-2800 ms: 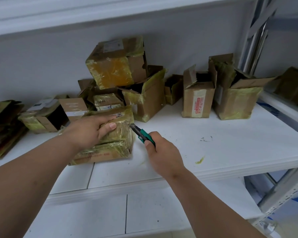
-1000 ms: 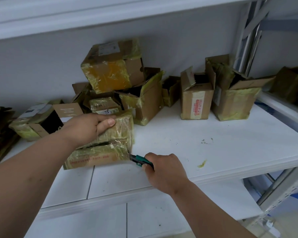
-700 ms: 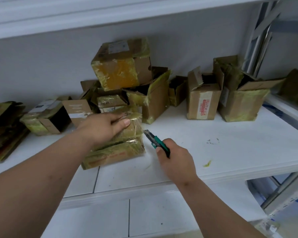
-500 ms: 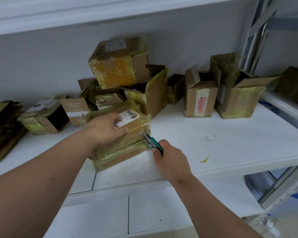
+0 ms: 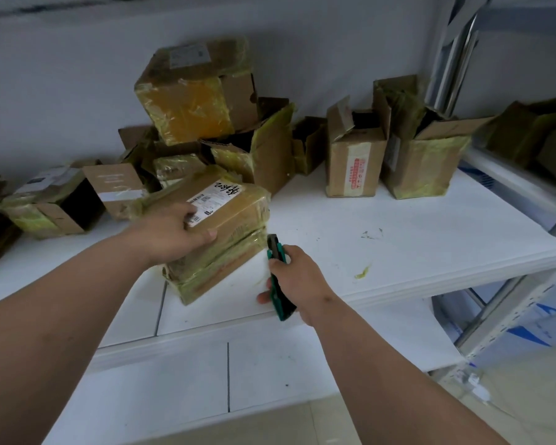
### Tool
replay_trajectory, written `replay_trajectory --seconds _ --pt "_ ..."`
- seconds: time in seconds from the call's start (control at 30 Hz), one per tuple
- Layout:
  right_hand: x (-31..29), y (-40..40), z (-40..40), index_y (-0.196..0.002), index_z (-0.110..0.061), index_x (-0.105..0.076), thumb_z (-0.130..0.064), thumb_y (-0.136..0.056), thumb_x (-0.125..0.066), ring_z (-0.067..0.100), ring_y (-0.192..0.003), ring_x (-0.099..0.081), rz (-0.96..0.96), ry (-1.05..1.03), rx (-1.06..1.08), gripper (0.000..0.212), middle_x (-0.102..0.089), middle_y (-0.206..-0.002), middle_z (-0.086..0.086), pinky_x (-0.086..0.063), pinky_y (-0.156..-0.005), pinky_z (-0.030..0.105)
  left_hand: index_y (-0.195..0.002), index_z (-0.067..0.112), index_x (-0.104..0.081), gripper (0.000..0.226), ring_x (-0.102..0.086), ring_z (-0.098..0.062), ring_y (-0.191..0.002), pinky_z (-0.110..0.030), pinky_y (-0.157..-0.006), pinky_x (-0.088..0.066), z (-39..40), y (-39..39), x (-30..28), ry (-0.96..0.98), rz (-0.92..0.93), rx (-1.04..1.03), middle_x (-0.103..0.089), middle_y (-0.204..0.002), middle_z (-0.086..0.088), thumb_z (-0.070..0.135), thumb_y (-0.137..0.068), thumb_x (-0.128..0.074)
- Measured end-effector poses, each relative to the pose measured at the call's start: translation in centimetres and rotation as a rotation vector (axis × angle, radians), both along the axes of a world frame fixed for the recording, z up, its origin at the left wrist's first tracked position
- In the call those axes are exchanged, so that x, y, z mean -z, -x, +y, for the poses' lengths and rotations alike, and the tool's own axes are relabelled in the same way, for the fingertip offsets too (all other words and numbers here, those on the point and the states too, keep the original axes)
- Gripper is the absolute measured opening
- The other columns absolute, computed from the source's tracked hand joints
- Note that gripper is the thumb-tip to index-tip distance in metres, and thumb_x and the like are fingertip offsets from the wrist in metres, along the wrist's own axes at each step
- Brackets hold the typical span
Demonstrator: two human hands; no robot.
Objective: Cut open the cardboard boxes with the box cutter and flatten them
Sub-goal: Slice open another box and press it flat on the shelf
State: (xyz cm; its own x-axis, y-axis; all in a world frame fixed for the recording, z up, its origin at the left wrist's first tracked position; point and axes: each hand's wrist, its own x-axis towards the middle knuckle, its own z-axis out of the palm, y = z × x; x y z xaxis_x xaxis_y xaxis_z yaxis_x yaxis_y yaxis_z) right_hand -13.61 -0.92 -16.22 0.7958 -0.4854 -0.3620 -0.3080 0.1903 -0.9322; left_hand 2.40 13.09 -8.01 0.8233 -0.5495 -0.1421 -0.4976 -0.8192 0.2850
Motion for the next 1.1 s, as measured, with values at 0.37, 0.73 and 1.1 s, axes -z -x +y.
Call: replay_trajectory --seconds 0.37,0.73,1.1 --pt "-0.1 -0.6 0.4 -0.135 -0.026 -0.051 -0.015 -0.101 -0.048 0.024 -0.049 -0.064 -0.119 -0.126 0.131 0.036 -0.062 -0.076 0.011 -0.048 -0.046 0.02 -0.15 0.03 -0.035 0.068 -0.034 -0.02 -0.141 -0.029 -0.111 -0.029 1.7 0.3 -0.4 0.001 0.028 0.103 -0.029 -0.158 0.005 0.054 -0.09 -0.057" --pt "-0.1 -1.8 2.3 -0.118 -0.027 -0.055 -0.011 -0.1 -0.044 0.024 -0.047 -0.062 -0.134 -0.087 0.119 0.026 -0.058 -0.073 0.011 -0.049 -0.045 0.021 -0.153 0.03 -0.028 0.069 -0.021 -0.014 -0.147 -0.027 -0.114 -0.019 1.5 -0.1 0.4 -0.079 -0.056 0.148 -0.018 -0.161 0.011 0.059 -0.093 -0.047" --pt "0.9 -2.4 4.4 -0.115 -0.022 -0.053 -0.013 -0.1 -0.04 0.021 -0.047 -0.067 -0.15 -0.014 0.1 0.022 -0.06 -0.093 0.014 -0.056 -0.052 0.031 -0.154 0.031 -0.025 0.069 -0.017 -0.016 -0.149 -0.033 -0.117 -0.017 1.5 -0.5 0.8 -0.11 -0.058 0.156 -0.015 -0.162 0.011 0.061 -0.094 -0.042"
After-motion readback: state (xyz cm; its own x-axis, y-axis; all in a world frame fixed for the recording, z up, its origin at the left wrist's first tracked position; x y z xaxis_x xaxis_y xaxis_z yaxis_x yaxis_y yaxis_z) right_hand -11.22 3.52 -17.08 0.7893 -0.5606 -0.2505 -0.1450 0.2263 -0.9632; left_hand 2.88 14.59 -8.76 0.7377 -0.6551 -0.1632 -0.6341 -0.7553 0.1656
